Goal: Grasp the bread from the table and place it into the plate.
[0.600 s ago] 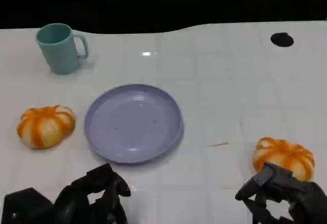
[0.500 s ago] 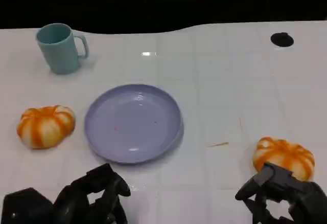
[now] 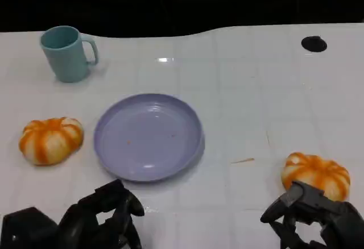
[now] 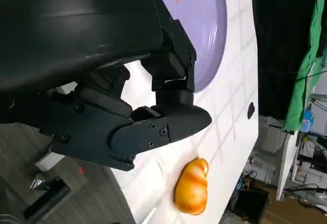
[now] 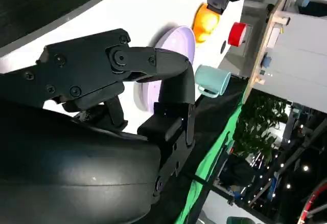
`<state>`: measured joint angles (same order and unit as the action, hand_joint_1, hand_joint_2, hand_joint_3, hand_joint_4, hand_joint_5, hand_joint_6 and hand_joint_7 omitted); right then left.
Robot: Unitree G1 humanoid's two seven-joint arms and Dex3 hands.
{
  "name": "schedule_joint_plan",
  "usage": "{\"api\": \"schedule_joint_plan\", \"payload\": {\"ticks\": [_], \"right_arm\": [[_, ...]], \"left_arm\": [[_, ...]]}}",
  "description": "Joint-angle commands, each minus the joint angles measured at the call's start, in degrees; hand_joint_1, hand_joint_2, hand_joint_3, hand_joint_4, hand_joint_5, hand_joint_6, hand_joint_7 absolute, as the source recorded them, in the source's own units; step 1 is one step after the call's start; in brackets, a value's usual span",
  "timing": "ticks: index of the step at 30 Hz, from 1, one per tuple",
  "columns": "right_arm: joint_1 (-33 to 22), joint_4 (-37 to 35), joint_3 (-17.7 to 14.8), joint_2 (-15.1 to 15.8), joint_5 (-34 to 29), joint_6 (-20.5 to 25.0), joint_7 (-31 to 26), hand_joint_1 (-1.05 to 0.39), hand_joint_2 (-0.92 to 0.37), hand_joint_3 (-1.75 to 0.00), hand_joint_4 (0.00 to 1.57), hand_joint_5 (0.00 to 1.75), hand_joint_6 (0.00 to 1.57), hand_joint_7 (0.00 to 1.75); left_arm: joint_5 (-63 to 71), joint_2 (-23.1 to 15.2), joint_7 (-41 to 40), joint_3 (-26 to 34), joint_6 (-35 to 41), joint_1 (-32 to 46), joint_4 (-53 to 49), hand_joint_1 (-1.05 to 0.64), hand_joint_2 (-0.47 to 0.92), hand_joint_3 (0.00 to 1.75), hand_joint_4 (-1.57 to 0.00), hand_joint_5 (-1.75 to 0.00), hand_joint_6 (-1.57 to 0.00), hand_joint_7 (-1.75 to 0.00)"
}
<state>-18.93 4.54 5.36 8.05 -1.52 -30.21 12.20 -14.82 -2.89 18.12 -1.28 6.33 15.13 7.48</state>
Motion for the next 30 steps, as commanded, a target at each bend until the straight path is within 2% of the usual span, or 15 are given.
{"api": "schedule_joint_plan", "payload": {"ticks": [1, 6, 9, 12, 18, 23, 30], "right_arm": [[0.1, 0.0, -0.3, 0.5, 0.2, 0.0, 0.0, -0.48, -0.92, -0.4, 0.69, 1.75, 0.68, 1.32], [0.1, 0.1, -0.3, 0.3, 0.8, 0.2, 0.2, -0.47, -0.92, -0.39, 0.7, 1.75, 0.68, 1.29], [0.3, -0.2, -0.4, 0.1, 1.3, -0.5, 0.1, -0.47, -0.92, -0.35, 0.68, 1.74, 0.66, 1.19], [0.3, 0.4, -0.4, 0.1, 2.7, 0.2, 0.5, -0.45, -0.92, -0.28, 0.64, 1.62, 0.65, 1.06], [0.5, 0.9, -1.2, -0.4, 1.8, -0.4, -0.9, -0.34, -0.89, -0.2, 0.55, 1.34, 0.54, 0.94], [0.9, 2.0, -2.7, 0.8, -3.3, -1.5, -3.0, -0.38, -0.81, -0.32, 0.5, 1.03, 0.5, 0.76], [2.4, 2.3, -5.6, 4.7, -19.9, -6.1, -9.6, -0.35, -0.79, -0.33, 0.41, 0.72, 0.5, 0.43]], "left_arm": [[0.0, -0.6, 0.2, 0.4, -0.7, -0.1, -0.4, -0.7, 0.85, 0.69, -0.83, -1.75, -0.7, -1.54], [0.9, -0.8, 0.3, 0.2, -2.2, -0.2, -1.0, -0.7, 0.86, 0.69, -0.84, -1.75, -0.7, -1.55], [0.8, -0.8, 0.3, 0.2, -2.0, -0.2, -1.1, -0.7, 0.86, 0.69, -0.84, -1.75, -0.69, -1.55], [0.9, -0.7, 0.1, 0.2, -2.0, -0.2, -0.9, -0.7, 0.86, 0.69, -0.83, -1.75, -0.7, -1.56], [1.3, -0.9, 0.1, 0.2, -2.3, -0.4, -1.4, -0.72, 0.85, 0.69, -0.84, -1.75, -0.7, -1.56], [0.8, -0.8, 0.3, 0.4, -2.5, -0.6, -1.8, -0.72, 0.84, 0.69, -0.84, -1.75, -0.7, -1.55], [0.9, -0.9, 0.3, 0.4, -2.4, -0.5, -1.7, -0.72, 0.84, 0.7, -0.84, -1.75, -0.71, -1.54]]}}
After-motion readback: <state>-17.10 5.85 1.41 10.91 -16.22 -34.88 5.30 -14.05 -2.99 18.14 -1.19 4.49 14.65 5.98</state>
